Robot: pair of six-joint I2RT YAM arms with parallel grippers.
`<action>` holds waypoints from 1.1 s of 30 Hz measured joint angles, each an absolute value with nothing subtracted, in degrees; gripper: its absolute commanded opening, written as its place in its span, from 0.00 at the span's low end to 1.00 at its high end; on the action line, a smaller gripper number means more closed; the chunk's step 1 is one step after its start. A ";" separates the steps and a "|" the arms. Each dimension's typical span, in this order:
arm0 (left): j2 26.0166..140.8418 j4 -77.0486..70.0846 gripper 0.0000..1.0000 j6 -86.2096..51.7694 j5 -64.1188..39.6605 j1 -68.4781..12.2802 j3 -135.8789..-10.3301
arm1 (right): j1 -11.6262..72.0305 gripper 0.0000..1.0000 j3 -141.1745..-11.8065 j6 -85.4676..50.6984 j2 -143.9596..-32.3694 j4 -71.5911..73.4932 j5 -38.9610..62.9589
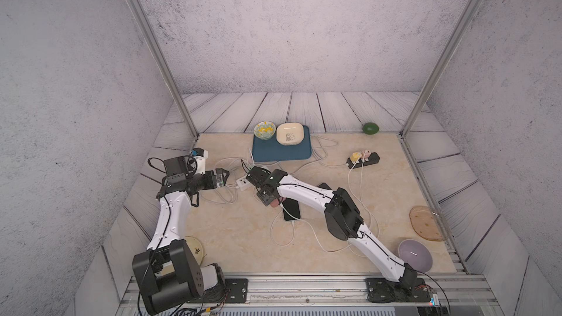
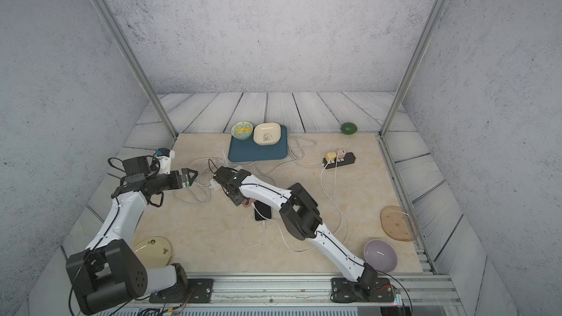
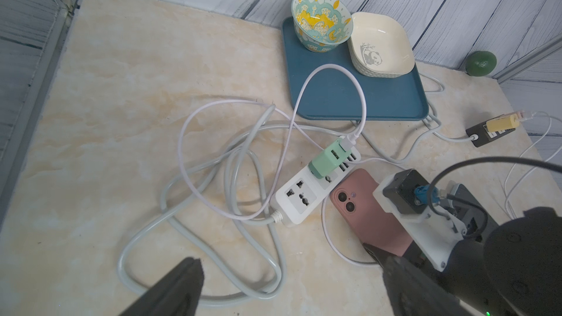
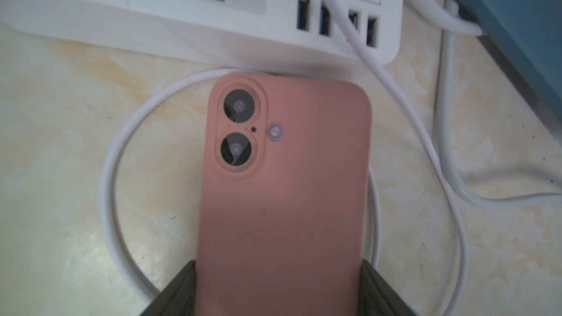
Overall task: Unplug the charging cable from the phone
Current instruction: Pick up the phone at the center of the board.
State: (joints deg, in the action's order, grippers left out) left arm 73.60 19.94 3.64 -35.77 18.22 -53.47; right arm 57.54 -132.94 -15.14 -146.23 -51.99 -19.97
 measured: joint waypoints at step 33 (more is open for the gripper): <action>71.13 40.58 0.98 22.94 -73.17 18.22 -62.26 | 45.04 0.43 -71.40 -26.57 -101.30 5.93 30.41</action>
State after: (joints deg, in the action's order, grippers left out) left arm 71.13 40.58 22.94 -73.17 18.22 -62.26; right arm 45.04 -71.40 -26.57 -101.30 5.93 30.41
